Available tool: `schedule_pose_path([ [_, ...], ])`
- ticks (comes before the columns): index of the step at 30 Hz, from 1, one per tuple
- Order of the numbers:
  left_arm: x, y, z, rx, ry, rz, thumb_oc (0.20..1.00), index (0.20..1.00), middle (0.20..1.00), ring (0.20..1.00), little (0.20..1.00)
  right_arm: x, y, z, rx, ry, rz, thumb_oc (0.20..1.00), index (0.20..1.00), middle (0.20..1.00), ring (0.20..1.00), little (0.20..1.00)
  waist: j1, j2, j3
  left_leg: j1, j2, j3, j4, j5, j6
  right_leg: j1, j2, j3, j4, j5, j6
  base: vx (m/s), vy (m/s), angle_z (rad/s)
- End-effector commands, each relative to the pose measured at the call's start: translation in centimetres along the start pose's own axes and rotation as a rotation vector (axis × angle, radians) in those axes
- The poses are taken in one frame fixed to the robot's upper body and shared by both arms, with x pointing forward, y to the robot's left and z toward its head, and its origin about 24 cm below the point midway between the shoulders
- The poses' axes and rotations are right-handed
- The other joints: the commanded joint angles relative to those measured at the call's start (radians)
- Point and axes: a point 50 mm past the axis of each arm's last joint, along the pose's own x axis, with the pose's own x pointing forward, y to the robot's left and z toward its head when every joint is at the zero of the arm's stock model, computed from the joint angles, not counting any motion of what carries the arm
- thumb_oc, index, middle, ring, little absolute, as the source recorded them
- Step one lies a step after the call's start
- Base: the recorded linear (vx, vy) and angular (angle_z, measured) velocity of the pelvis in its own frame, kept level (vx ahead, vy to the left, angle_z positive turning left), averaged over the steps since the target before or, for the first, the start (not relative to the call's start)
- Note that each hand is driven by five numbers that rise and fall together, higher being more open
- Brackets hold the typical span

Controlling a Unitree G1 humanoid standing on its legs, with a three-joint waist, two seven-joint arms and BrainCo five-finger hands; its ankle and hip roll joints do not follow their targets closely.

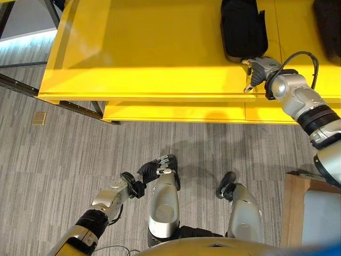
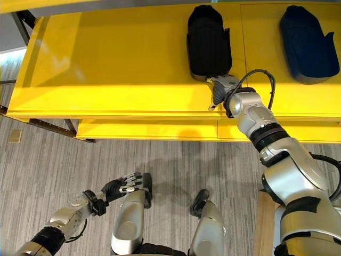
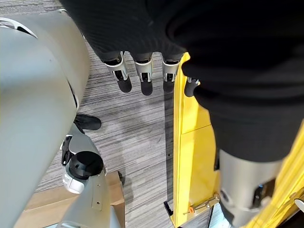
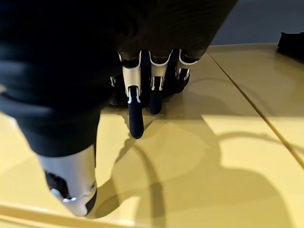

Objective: Move parts from the plastic box to the shelf.

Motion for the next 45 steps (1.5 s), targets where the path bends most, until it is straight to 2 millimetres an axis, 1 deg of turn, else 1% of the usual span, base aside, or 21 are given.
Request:
schedule_pose_path([
  [1, 0.3, -1.3, 0.0, 0.014, -0.005, -0.061, 1.000, 1.000, 1.000, 1.000, 1.000, 0.3, -2.6, -0.1, 0.035, 0.021, -0.075, 1.000, 1.000, 1.000, 1.000, 1.000, 0.035, -0.006, -0.008, 0.039, 0.061, 0.009, -0.034, 0.044, -0.001, -0.008, -0.093, -0.013, 0.105, 0.005, 0.104, 0.00, 0.000, 0.00],
  [7, 0.2, -1.3, 0.0, 0.011, -0.012, -0.059, 1.000, 1.000, 1.000, 1.000, 1.000, 0.4, -3.0, -0.4, 0.070, 0.044, -0.074, 1.000, 1.000, 1.000, 1.000, 1.000, 0.038, -0.008, -0.001, 0.028, 0.059, 0.011, -0.028, 0.042, 0.000, -0.022, -0.094, -0.012, 0.115, 0.004, 0.103, 0.00, 0.000, 0.00],
  [9, 0.1, -1.3, 0.2, 0.003, -0.033, -0.053, 1.000, 1.000, 1.000, 1.000, 1.000, 0.3, -2.8, -0.4, 0.059, 0.030, -0.048, 1.000, 1.000, 1.000, 1.000, 1.000, 0.036, -0.010, 0.003, 0.018, 0.062, 0.012, -0.025, 0.043, 0.002, -0.033, -0.088, -0.010, 0.115, 0.007, 0.101, -0.05, 0.018, 0.02],
  [11, 0.0, -1.3, 0.2, -0.003, -0.042, -0.046, 1.000, 1.000, 1.000, 1.000, 1.000, 0.1, -2.5, -0.1, 0.054, 0.003, -0.035, 1.000, 1.000, 1.000, 1.000, 1.000, 0.032, -0.012, 0.006, 0.014, 0.063, 0.013, -0.023, 0.042, 0.002, -0.038, -0.086, -0.007, 0.114, 0.008, 0.100, -0.05, 0.027, 0.01],
  [14, -0.5, -1.1, 0.2, -0.006, -0.061, -0.026, 1.000, 1.000, 1.000, 1.000, 1.000, -0.8, -2.0, 1.1, 0.079, -0.079, -0.006, 1.000, 1.000, 1.000, 1.000, 1.000, 0.014, -0.022, 0.013, 0.010, 0.064, 0.023, -0.028, 0.044, 0.001, -0.045, -0.078, 0.003, 0.101, 0.015, 0.102, -0.07, 0.030, -0.03],
  [17, -1.0, -0.9, -0.2, -0.022, -0.079, -0.011, 1.000, 1.000, 1.000, 1.000, 1.000, -2.2, -0.8, 2.5, 0.116, -0.151, 0.052, 1.000, 1.000, 1.000, 1.000, 1.000, -0.008, -0.031, 0.013, 0.016, 0.065, 0.035, -0.041, 0.049, 0.000, -0.048, -0.070, 0.013, 0.085, 0.022, 0.105, -0.07, 0.038, -0.06],
  [19, -1.5, -0.7, -0.6, -0.021, -0.090, 0.004, 1.000, 1.000, 1.000, 1.000, 1.000, -3.9, 1.1, 3.7, 0.143, -0.228, 0.119, 1.000, 1.000, 1.000, 1.000, 1.000, -0.032, -0.043, 0.013, 0.028, 0.066, 0.049, -0.052, 0.048, 0.000, -0.043, -0.066, 0.023, 0.071, 0.025, 0.109, -0.09, 0.039, -0.06],
  [21, -1.8, -0.6, -0.8, -0.028, -0.107, 0.012, 1.000, 1.000, 1.000, 1.000, 1.000, -5.5, 2.2, 4.5, 0.160, -0.288, 0.191, 1.000, 1.000, 1.000, 1.000, 1.000, -0.049, -0.051, 0.013, 0.046, 0.067, 0.061, -0.061, 0.049, 0.001, -0.028, -0.061, 0.029, 0.052, 0.029, 0.112, -0.08, 0.030, -0.06],
  [22, -1.8, -0.5, -0.9, -0.030, -0.121, 0.020, 1.000, 1.000, 1.000, 1.000, 1.000, -6.8, 3.3, 5.2, 0.175, -0.331, 0.257, 1.000, 1.000, 1.000, 1.000, 1.000, -0.062, -0.058, 0.011, 0.061, 0.067, 0.069, -0.070, 0.049, 0.001, -0.014, -0.055, 0.034, 0.037, 0.033, 0.113, -0.10, 0.026, -0.08],
  [24, -1.9, -0.4, -0.9, -0.025, -0.136, 0.028, 1.000, 1.000, 1.000, 1.000, 1.000, -8.2, 4.8, 5.9, 0.238, -0.393, 0.379, 1.000, 1.000, 1.000, 1.000, 1.000, -0.075, -0.065, 0.002, 0.077, 0.067, 0.078, -0.083, 0.050, 0.002, 0.002, -0.046, 0.039, 0.013, 0.038, 0.113, -0.11, 0.014, -0.14],
  [25, -2.0, -0.4, -1.0, -0.025, -0.140, 0.035, 1.000, 1.000, 1.000, 1.000, 1.000, -9.4, 5.8, 6.6, 0.281, -0.435, 0.443, 1.000, 1.000, 1.000, 1.000, 1.000, -0.085, -0.072, -0.008, 0.092, 0.066, 0.084, -0.094, 0.052, 0.001, 0.019, -0.040, 0.042, -0.007, 0.042, 0.115, -0.08, 0.002, -0.16],
  [28, -2.2, -0.2, -1.3, -0.013, -0.143, 0.043, 1.000, 1.000, 1.000, 1.000, 1.000, -10.7, 6.9, 7.0, 0.370, -0.488, 0.494, 1.000, 1.000, 1.000, 1.000, 1.000, -0.099, -0.084, -0.031, 0.121, 0.062, 0.093, -0.116, 0.054, 0.000, 0.057, -0.025, 0.047, -0.053, 0.050, 0.116, -0.09, 0.000, -0.19],
  [30, -2.4, -0.2, -1.9, -0.012, -0.139, 0.048, 1.000, 1.000, 1.000, 1.000, 1.000, -11.9, 7.8, 6.8, 0.477, -0.529, 0.541, 1.000, 1.000, 1.000, 1.000, 1.000, -0.119, -0.099, -0.079, 0.169, 0.061, 0.102, -0.154, 0.062, -0.004, 0.119, -0.003, 0.054, -0.121, 0.063, 0.119, -0.13, 0.028, -0.21],
  [32, -2.1, -0.5, -2.3, -0.008, -0.119, 0.045, 1.000, 1.000, 1.000, 1.000, 1.000, -12.4, 8.4, 6.2, 0.572, -0.543, 0.567, 1.000, 1.000, 1.000, 1.000, 1.000, -0.136, -0.110, -0.128, 0.208, 0.056, 0.103, -0.180, 0.067, -0.006, 0.170, 0.010, 0.067, -0.175, 0.075, 0.118, -0.11, 0.079, -0.22],
  [33, -1.9, -0.8, -2.5, -0.008, -0.112, 0.038, 1.000, 1.000, 1.000, 1.000, 1.000, -12.5, 8.7, 5.8, 0.656, -0.548, 0.541, 1.000, 1.000, 1.000, 1.000, 1.000, -0.149, -0.116, -0.166, 0.232, 0.050, 0.105, -0.186, 0.065, -0.003, 0.201, 0.008, 0.074, -0.209, 0.090, 0.122, -0.08, 0.085, -0.17],
  [36, -1.6, -1.1, -2.7, -0.007, -0.106, 0.029, 1.000, 1.000, 1.000, 1.000, 1.000, -12.8, 9.2, 5.6, 0.789, -0.553, 0.501, 1.000, 1.000, 1.000, 1.000, 1.000, -0.161, -0.117, -0.199, 0.251, 0.043, 0.106, -0.189, 0.061, 0.001, 0.229, 0.005, 0.081, -0.234, 0.102, 0.127, -0.03, 0.085, -0.08],
  [37, -1.6, -1.1, -2.7, -0.006, -0.106, 0.029, 1.000, 1.000, 1.000, 1.000, 1.000, -12.8, 9.2, 5.6, 0.799, -0.555, 0.493, 1.000, 1.000, 1.000, 1.000, 1.000, -0.160, -0.116, -0.204, 0.249, 0.044, 0.108, -0.192, 0.063, 0.001, 0.228, 0.007, 0.081, -0.239, 0.107, 0.126, -0.02, 0.117, -0.07],
  [39, -1.2, -1.5, -2.9, -0.002, -0.105, 0.016, 1.000, 1.000, 1.000, 1.000, 1.000, -13.1, 10.2, 5.5, 0.965, -0.529, 0.450, 1.000, 1.000, 1.000, 1.000, 1.000, -0.172, -0.116, -0.222, 0.266, 0.033, 0.110, -0.188, 0.050, 0.010, 0.247, -0.002, 0.089, -0.249, 0.110, 0.135, -0.02, 0.134, -0.01],
  [43, -0.6, -2.3, -3.2, 0.022, -0.099, -0.020, 1.000, 1.000, 1.000, 1.000, 1.000, -13.4, 12.5, 5.5, 1.168, -0.439, 0.381, 1.000, 1.000, 1.000, 1.000, 1.000, -0.183, -0.113, -0.236, 0.276, 0.017, 0.114, -0.178, 0.030, 0.026, 0.260, -0.007, 0.101, -0.253, 0.112, 0.144, -0.03, 0.166, 0.01],
  [44, -0.5, -2.5, -3.2, 0.037, -0.099, -0.034, 1.000, 1.000, 1.000, 1.000, 1.000, -13.6, 13.6, 5.3, 1.260, -0.388, 0.373, 1.000, 1.000, 1.000, 1.000, 1.000, -0.188, -0.111, -0.239, 0.273, 0.012, 0.118, -0.171, 0.025, 0.032, 0.258, -0.007, 0.106, -0.252, 0.114, 0.147, -0.05, 0.224, 0.02],
  [45, -0.4, -2.6, -3.1, 0.045, -0.100, -0.047, 1.000, 1.000, 1.000, 1.000, 1.000, -13.6, 14.5, 5.0, 1.297, -0.333, 0.355, 1.000, 1.000, 1.000, 1.000, 1.000, -0.191, -0.111, -0.237, 0.272, 0.006, 0.118, -0.165, 0.018, 0.038, 0.257, -0.011, 0.110, -0.247, 0.114, 0.152, -0.08, 0.306, 0.04],
])
